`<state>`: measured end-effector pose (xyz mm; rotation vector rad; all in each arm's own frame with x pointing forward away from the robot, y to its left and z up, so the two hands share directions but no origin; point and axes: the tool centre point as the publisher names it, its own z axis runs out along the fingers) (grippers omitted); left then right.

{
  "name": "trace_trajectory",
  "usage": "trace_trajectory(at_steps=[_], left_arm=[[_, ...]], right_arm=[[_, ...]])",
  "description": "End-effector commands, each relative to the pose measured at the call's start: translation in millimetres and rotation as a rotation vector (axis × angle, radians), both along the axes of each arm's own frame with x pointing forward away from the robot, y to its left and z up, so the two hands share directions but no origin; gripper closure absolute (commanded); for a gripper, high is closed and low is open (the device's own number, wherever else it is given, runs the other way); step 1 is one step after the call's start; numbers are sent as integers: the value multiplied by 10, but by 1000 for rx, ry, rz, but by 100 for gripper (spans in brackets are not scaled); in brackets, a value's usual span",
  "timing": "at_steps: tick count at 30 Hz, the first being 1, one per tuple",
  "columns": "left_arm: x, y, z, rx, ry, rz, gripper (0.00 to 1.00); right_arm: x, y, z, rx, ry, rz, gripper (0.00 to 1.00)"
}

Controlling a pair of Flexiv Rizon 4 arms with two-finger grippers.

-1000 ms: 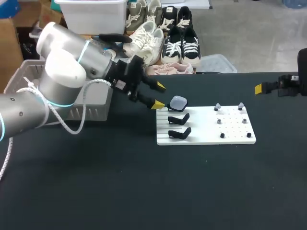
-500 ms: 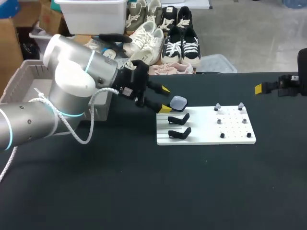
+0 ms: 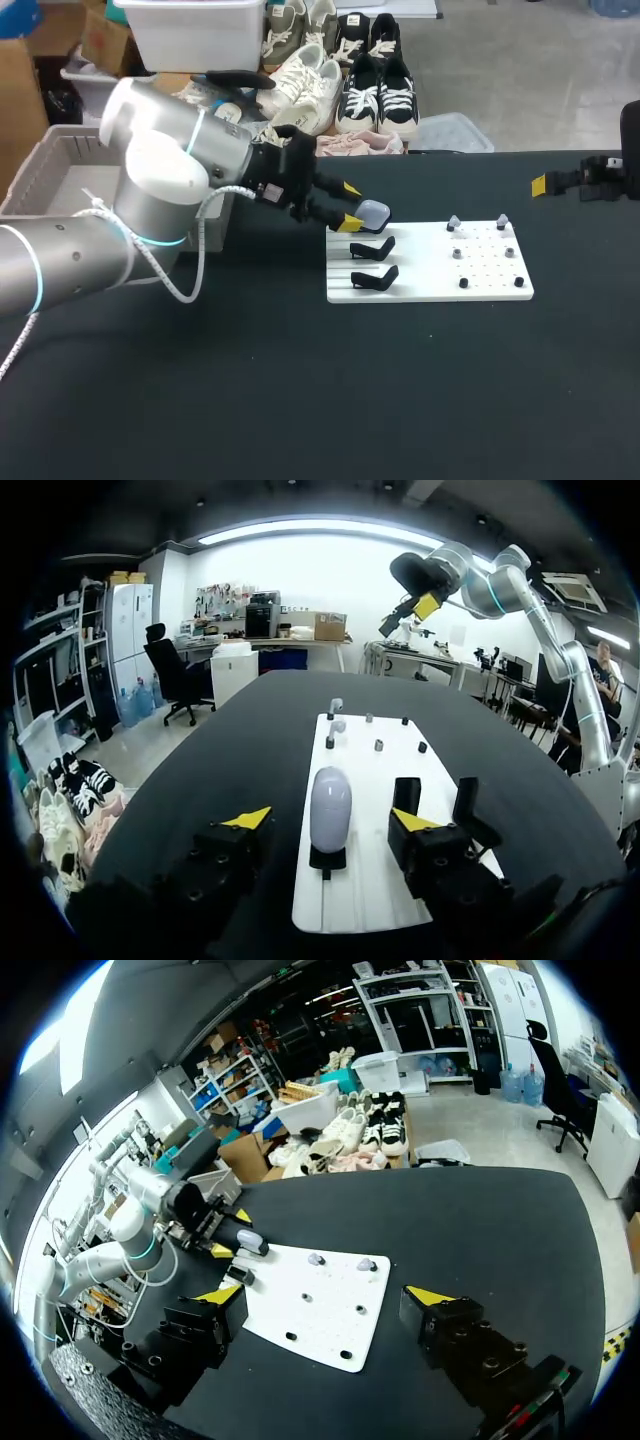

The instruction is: Pick up each earbud case from the left stands, insert the matching earbuds, close the lid, and place the case in the box.

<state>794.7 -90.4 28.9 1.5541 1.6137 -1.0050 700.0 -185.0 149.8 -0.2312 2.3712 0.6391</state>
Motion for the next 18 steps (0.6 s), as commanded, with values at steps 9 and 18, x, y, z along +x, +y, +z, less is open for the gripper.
trace_trajectory(at_steps=[9, 18], left_arm=[[63, -53, -76, 3, 7, -26, 31], [68, -113, -99, 7, 2, -33, 42]], right_arm=[[5, -6, -1, 1, 1, 3, 0], [5, -6, -1, 1, 1, 3, 0]])
